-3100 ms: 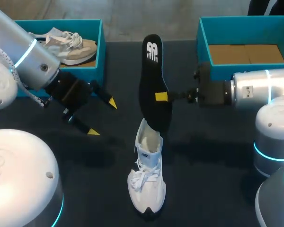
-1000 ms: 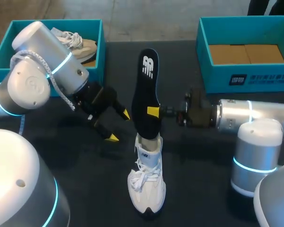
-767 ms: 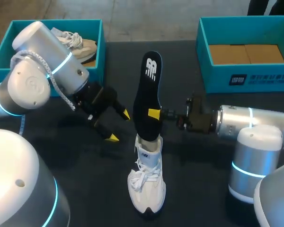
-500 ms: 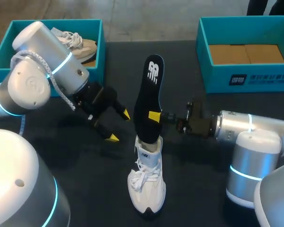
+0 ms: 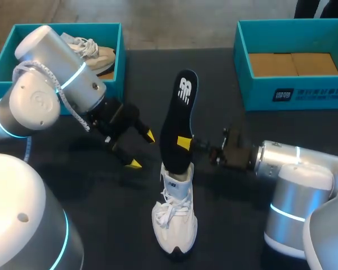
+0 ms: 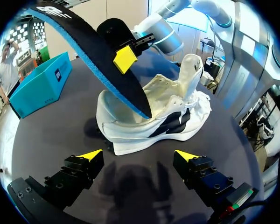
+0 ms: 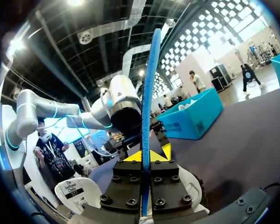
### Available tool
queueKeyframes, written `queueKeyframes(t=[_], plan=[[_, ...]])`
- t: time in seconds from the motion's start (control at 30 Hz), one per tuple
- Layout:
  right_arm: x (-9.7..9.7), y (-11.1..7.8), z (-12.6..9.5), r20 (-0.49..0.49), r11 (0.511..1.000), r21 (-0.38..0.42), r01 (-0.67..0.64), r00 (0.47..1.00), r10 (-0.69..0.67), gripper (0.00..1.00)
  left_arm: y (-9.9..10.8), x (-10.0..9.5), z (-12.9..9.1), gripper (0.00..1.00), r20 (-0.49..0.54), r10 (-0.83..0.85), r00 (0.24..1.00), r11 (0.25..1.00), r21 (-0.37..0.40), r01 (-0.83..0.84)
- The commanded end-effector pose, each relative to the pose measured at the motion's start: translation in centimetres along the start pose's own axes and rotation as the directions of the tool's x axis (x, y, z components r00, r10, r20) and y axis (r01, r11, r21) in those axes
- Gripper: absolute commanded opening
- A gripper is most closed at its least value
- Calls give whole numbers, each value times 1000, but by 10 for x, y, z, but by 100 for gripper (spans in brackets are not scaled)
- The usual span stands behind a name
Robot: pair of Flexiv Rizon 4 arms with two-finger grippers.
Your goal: Take the shoe out of the shoebox, open the shoe tongue, remove and reinsert the insole, then place the shoe into the shoebox
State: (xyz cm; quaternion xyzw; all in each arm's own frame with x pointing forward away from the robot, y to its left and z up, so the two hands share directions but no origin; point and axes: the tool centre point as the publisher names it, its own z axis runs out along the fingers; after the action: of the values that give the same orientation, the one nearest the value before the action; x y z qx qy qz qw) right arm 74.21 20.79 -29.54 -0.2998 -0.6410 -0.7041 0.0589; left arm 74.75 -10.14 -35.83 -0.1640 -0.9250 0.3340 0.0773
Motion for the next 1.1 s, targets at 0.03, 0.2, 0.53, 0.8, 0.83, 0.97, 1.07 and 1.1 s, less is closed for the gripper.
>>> queueKeyframes(t=[0.03,0.2,0.53,0.8,0.83,0.97,1.07,1.1], plan=[[1,-3,-1,13,1000,-1,-1,1000,1,0,-1,0,0,100,0,-1,1000,1000,-4,1],[1,-7,-3,27,1000,-3,1,1000,-1,0,-1,0,0,100,0,-1,1000,1000,-4,1],[0,-16,-3,22,1000,-10,-5,1000,6,0,-1,0,0,100,0,-1,1000,1000,-4,1],[1,-21,-5,19,1000,-10,-10,1000,10,0,-1,0,0,100,0,-1,1000,1000,-4,1],[1,-22,-5,19,1000,-10,-10,1000,10,0,-1,0,0,100,0,-1,1000,1000,-4,1],[2,-24,-7,17,1000,-5,-13,1000,13,0,-1,0,0,100,0,-1,1000,1000,-4,1],[3,-25,-8,19,1000,2,-14,1000,14,0,-1,0,0,100,0,-1,1000,1000,-4,1],[3,-26,-9,20,1000,3,-14,1000,14,0,-1,0,0,100,0,-1,1000,1000,-4,1]])
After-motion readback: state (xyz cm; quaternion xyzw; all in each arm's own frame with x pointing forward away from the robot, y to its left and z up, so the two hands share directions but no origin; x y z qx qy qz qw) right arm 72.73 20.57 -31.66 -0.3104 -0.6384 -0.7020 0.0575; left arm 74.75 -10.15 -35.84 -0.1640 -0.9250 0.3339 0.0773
